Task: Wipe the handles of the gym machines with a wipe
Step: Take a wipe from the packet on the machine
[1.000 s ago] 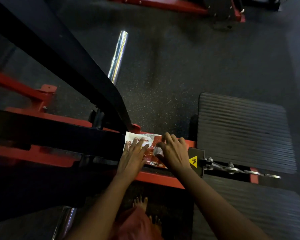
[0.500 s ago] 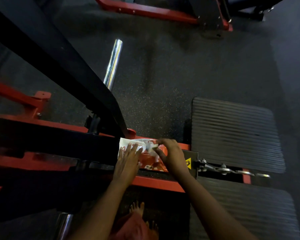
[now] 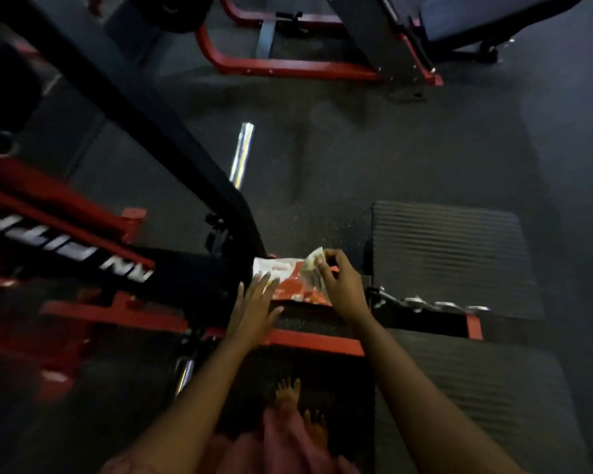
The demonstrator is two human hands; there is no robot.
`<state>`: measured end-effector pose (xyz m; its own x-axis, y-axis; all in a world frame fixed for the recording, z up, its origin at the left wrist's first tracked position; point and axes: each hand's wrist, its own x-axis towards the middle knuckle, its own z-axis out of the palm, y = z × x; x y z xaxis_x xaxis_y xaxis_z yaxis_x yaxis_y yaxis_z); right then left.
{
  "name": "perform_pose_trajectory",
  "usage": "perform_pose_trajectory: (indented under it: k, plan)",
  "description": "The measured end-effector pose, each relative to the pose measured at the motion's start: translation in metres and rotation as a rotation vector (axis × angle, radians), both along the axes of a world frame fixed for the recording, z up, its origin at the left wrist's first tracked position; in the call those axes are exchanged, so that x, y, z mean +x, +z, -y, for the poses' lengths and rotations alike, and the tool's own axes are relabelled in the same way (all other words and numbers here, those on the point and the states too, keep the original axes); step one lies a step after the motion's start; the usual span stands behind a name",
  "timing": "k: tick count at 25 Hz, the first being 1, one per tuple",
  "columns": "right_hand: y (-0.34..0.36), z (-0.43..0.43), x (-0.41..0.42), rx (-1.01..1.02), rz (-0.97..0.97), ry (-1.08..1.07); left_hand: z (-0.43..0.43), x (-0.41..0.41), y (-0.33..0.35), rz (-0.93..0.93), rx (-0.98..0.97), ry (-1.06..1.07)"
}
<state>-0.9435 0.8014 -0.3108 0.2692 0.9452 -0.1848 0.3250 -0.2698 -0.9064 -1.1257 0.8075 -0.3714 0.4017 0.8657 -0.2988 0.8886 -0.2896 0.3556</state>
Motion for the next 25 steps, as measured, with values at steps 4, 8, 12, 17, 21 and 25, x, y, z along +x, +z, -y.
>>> perform_pose_trajectory:
  k: [4,8,12,17,21,25]
  plan:
    - [0.055,0.037,-0.025,-0.045,-0.177,0.070,0.074,-0.034,0.087,0.134,0.070,0.139]
    - [0.104,0.076,-0.067,-0.072,-0.304,0.351,0.149,-0.090,0.175,0.280,0.233,0.312]
    - [0.160,0.118,-0.124,0.062,-0.458,0.587,0.229,-0.133,0.243,0.310,0.483,0.441]
    - [0.211,0.169,-0.193,0.132,-0.541,0.710,0.317,-0.186,0.282,0.529,0.691,0.754]
    - [0.237,0.201,-0.223,0.196,-0.681,0.501,0.311,-0.214,0.323,0.751,0.693,0.849]
    - [0.246,0.208,-0.223,0.224,-0.732,0.365,0.262,-0.208,0.359,1.073,0.618,0.856]
